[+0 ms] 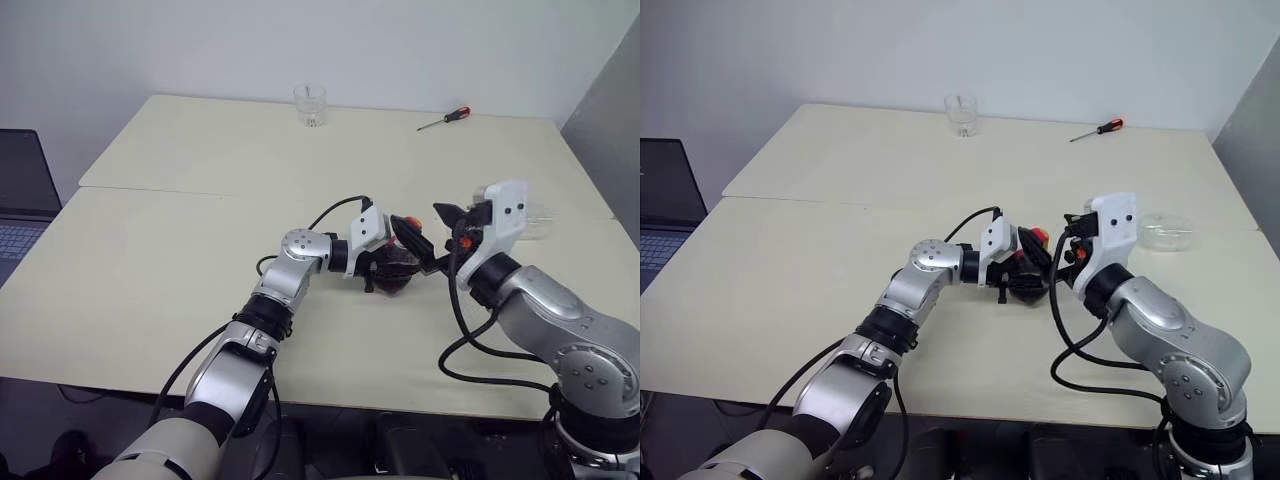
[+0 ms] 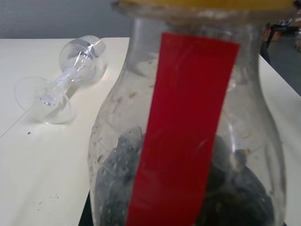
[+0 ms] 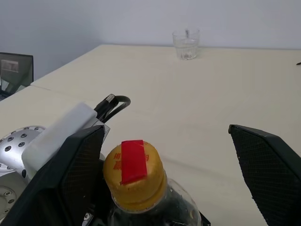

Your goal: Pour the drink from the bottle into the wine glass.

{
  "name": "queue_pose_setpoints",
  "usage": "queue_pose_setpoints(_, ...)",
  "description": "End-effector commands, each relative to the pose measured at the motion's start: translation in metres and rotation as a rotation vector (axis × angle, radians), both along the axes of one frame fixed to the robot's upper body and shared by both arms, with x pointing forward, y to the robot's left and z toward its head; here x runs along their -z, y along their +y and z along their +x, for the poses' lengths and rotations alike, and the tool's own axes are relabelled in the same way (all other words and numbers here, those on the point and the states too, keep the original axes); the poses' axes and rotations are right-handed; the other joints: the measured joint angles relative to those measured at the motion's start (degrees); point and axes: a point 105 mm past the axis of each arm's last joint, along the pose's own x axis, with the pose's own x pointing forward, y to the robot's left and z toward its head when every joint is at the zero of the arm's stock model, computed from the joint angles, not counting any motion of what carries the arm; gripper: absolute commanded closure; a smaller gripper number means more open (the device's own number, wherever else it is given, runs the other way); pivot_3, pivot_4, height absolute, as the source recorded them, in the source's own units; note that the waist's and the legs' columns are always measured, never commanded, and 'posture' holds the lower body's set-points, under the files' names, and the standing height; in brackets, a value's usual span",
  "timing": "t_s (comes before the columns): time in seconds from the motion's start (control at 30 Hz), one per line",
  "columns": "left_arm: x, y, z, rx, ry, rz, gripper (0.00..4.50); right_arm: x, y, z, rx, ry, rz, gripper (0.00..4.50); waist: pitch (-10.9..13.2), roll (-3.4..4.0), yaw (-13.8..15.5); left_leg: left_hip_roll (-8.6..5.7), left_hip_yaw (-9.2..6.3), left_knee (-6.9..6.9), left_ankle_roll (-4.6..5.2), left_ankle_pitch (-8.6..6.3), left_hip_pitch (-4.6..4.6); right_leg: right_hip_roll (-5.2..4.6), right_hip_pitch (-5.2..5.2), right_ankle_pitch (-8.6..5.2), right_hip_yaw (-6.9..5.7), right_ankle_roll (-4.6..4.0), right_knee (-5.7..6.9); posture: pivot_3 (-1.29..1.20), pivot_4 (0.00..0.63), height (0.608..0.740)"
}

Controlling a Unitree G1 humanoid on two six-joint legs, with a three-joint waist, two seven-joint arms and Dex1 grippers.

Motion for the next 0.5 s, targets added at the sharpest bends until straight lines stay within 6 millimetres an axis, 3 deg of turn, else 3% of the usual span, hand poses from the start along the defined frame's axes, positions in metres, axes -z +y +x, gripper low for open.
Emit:
queue_pose_setpoints(0.03, -0.017, -0.004, -0.002, 0.016, -0.051, -0.055, 3.24, -0.006, 0.0, 0.0, 0.014, -0.024, -0.006, 0.0, 0.0, 0.0, 0.0, 0.0, 0.0, 0.0, 0.0, 0.0, 0.0, 0.0, 0.0, 0.0, 0.0, 0.0, 0.0, 0.0, 0.15, 0.74)
queue_pose_setpoints(0.27, -0.018, -0.005, -0.001, 0.011, -0.051, -0.057, 3.24, -0.002, -0.002, -0.002, 0.029, -0.006, -0.013, 0.0, 0.0, 0.0, 0.0, 0.0, 0.0, -0.01, 0.0, 0.0, 0.0, 0.0, 0.0, 0.0, 0.01, 0.0, -0.01, 0.0, 0.15, 0.74)
queue_pose_setpoints(0.5, -0.018, -0.006, 0.0, 0.007, -0.052, -0.057, 3.24, 0.006, -0.018, -0.007, 0.062, 0.012, 0.007, 0.0, 0.0, 0.0, 0.0, 0.0, 0.01, -0.01, 0.0, 0.0, 0.0, 0.0, 0.0, 0.0, 0.01, 0.0, -0.01, 0.0, 0.15, 0.74)
